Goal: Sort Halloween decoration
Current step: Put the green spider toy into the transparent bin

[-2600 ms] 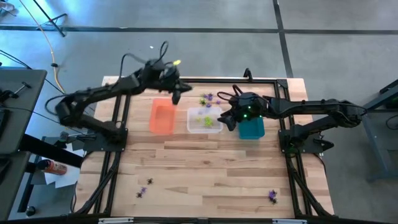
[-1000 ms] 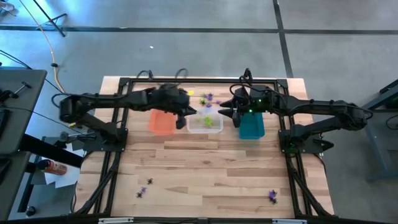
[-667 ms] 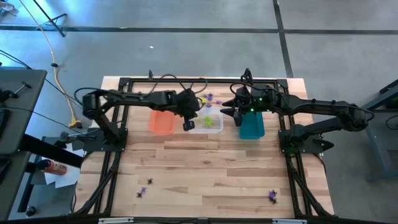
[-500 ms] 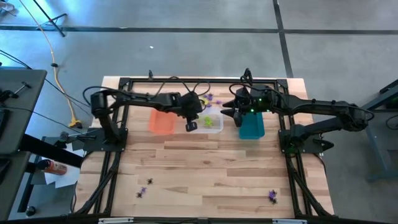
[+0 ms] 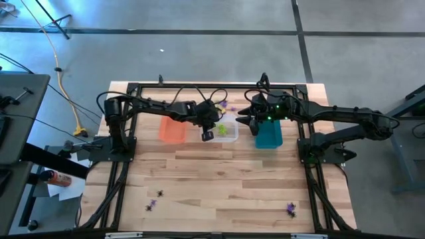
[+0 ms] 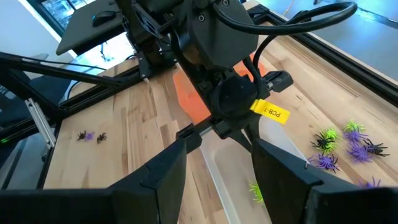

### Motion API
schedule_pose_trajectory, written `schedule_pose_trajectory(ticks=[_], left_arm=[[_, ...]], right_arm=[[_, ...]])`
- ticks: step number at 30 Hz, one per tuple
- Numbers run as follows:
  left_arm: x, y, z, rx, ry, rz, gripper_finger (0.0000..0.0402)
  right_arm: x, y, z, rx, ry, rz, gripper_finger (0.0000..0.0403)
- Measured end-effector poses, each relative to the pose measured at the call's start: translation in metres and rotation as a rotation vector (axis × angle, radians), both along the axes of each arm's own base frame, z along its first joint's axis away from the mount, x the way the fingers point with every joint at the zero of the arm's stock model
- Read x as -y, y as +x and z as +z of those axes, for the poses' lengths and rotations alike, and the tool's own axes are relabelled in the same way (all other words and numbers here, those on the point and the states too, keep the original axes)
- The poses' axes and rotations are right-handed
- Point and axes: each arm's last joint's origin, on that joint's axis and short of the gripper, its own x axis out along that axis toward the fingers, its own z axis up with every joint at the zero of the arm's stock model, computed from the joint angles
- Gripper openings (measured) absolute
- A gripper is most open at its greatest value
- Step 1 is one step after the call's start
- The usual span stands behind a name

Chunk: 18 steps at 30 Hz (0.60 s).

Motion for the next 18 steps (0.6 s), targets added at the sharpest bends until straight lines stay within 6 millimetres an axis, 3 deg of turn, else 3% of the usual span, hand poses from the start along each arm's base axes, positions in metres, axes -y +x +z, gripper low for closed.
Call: schedule_pose_trajectory(ticks=[4,10,14,18], left_arm=[[0.000,0.000,0.000,0.000,0.002,-0.001,0.0041],[-0.001,0.005,0.009,0.005,-0.001,0.005,0.0128],[-0.006,0.007,0.034,-0.042,-0.007,0.009,0.0180],[-0.020,-0.007,0.077,-0.008,0.009,0.041,0.0209]], right_arm=[[0.000,0.000,0.000,0.000,0.000,0.000,0.0179],[0.000,0.000,0.000,-0.001,0.000,0.000,0.0179],[0.000,0.000,0.000,-0.001,0.000,0.000,0.0179],[0.000,0.000,0.000,0.002,-0.001,0.000,0.0179]])
